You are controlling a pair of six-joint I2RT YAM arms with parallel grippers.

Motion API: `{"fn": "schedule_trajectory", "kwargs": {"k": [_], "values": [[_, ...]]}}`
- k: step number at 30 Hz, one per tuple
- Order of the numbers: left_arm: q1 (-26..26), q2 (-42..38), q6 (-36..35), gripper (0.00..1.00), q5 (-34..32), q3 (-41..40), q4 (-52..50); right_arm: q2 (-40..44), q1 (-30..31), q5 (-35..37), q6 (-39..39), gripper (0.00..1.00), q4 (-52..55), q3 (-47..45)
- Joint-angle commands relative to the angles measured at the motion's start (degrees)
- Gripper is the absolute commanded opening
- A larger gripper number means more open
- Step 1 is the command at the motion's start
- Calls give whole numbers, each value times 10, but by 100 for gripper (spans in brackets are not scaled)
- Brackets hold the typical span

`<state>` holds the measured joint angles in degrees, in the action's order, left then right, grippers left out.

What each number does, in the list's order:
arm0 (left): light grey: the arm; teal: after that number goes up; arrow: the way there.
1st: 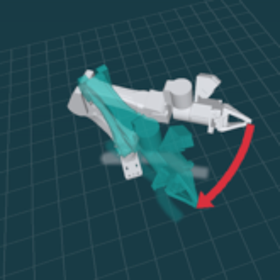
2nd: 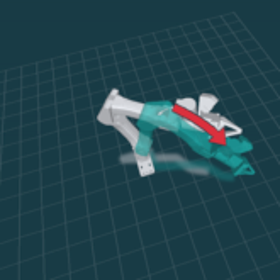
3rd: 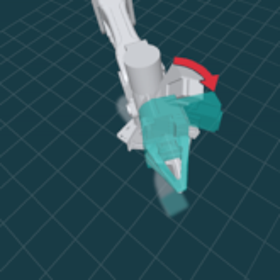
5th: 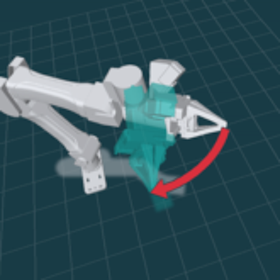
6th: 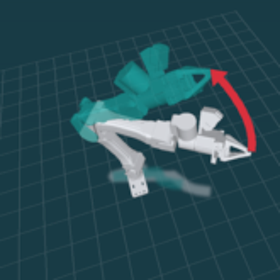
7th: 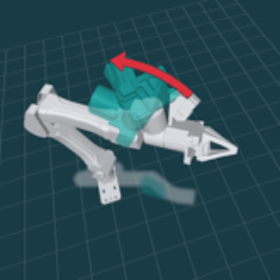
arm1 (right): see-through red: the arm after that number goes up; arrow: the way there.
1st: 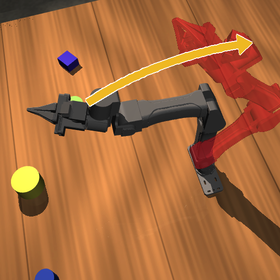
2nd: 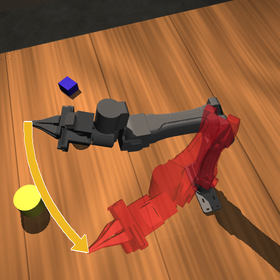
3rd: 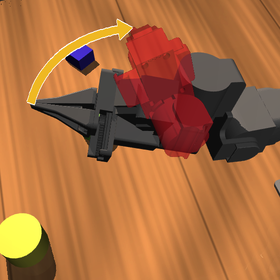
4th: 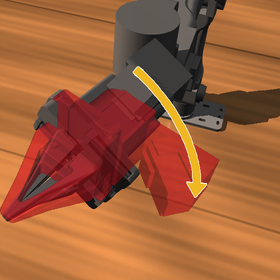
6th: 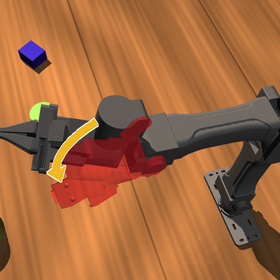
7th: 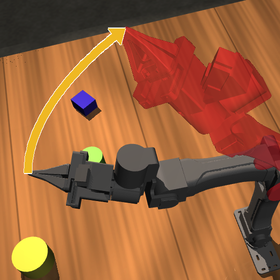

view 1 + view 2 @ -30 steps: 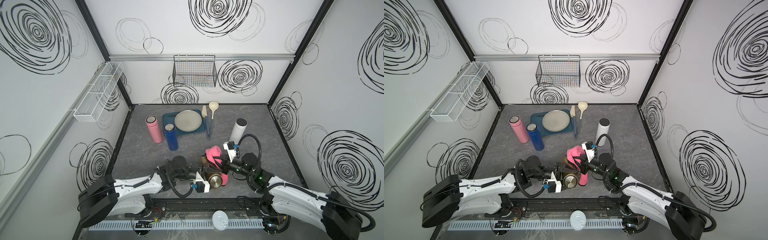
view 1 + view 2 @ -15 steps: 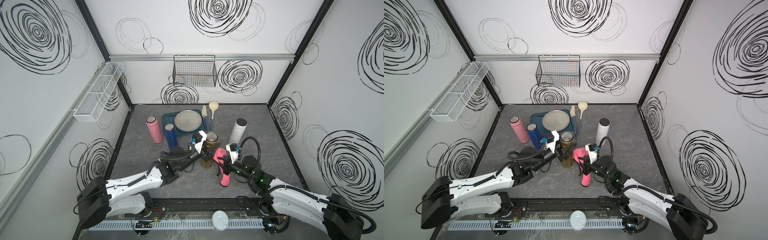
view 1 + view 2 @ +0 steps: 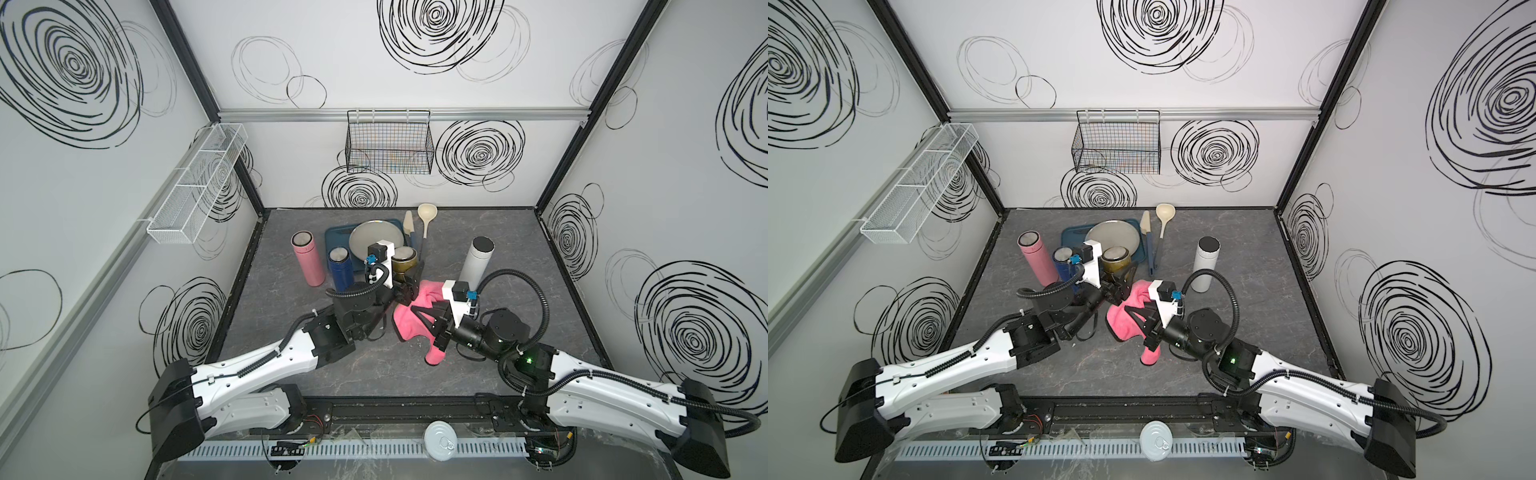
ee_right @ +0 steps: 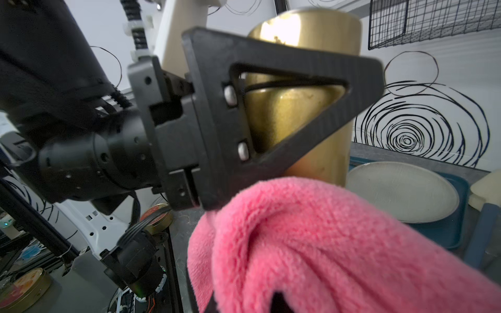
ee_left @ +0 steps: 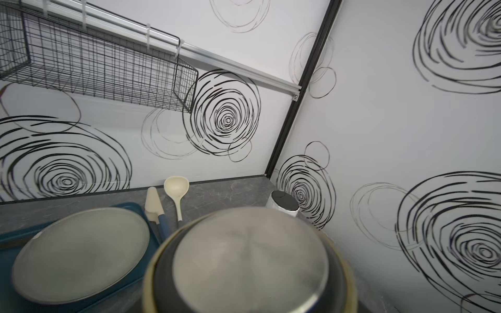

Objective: Wipe the surface of the thermos
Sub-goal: Wipe the dirt from the surface of the thermos.

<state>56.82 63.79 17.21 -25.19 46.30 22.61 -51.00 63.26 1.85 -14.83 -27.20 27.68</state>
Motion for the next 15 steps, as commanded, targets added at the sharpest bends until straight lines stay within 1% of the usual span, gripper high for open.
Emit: {"fn": "schedule_trajectory", "kwargs": {"k": [1, 3, 5, 6, 8, 11, 13, 15], "values": [[25, -5, 7, 0, -39, 14, 59, -36, 0, 48, -19, 0, -16, -44], [40, 0, 10, 0, -68, 15, 59, -49, 0, 57, -25, 0, -21, -45], [60, 9, 32, 0, -116, 24, 52, -53, 1, 54, -18, 0, -18, -26], [69, 14, 49, 0, -138, 34, 38, -53, 2, 51, -11, 0, -15, -13], [88, 24, 122, 0, -190, 68, -27, -52, 4, 45, 7, 0, -14, 14], [114, 33, 191, 0, -241, 105, -103, -64, 9, 29, 17, 0, -30, 44], [129, 32, 215, 0, -277, 110, -118, -75, 16, 34, 16, 0, -34, 54], [133, 24, 236, 0, -307, 105, -125, -81, 19, 48, 11, 0, -43, 43]]}}
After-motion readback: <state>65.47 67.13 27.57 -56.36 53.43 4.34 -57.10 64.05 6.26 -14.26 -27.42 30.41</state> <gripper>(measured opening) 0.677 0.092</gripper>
